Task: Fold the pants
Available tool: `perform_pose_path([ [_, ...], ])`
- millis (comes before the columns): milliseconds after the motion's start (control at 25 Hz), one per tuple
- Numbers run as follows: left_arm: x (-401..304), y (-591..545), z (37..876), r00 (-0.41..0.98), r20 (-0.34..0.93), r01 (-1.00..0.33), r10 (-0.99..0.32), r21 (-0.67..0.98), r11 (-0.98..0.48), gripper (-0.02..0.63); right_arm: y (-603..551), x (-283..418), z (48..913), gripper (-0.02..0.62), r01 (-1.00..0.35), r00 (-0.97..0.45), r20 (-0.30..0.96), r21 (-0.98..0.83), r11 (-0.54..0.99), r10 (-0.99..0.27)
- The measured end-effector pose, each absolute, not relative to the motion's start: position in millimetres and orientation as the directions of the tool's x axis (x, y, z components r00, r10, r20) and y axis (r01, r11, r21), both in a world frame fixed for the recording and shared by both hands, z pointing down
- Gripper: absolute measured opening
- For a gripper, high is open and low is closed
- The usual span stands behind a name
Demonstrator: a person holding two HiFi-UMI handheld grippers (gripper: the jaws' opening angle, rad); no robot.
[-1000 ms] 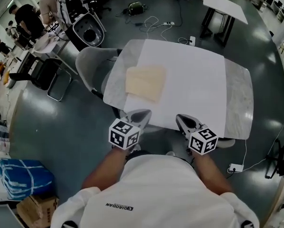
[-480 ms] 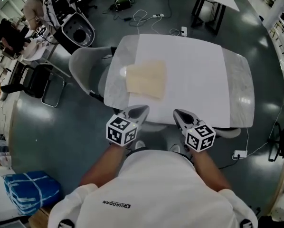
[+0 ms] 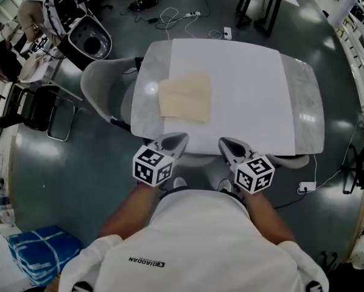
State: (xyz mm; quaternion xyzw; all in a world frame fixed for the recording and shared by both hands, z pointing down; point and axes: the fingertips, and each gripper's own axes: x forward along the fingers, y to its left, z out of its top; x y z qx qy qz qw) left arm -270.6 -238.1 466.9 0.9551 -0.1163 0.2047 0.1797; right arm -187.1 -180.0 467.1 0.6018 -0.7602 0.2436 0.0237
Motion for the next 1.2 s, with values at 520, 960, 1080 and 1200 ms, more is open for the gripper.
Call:
perform_pose_path([
  [520, -278, -242, 462, 0.898, 0.414, -0.284, -0.149, 0.287, -0.915, 0.026, -177, -197, 464, 0.021, -0.934, -0.262, 0.335, -0.325, 0.15, -0.905],
  [960, -282, -239, 465, 0.896, 0.413, -0.296, -0.162, 0.287, -0.911, 0.026, -169, -197, 476, 0.02, -0.928, -0.262, 0.359, -0.347, 0.133, -0.896],
  [1080, -286, -237, 467, 0.896, 0.414, -0.298, -0.162, 0.289, -0.91, 0.026, -167, -199, 478, 0.021, -0.927, -0.259, 0.362, -0.353, 0.126, -0.895],
  [1200, -288, -236, 467, 0.894, 0.418, -0.299, -0.16, 0.292, -0.909, 0.026, -167, -201, 476, 0.021, -0.93, -0.259, 0.364, -0.343, 0.13, -0.895],
])
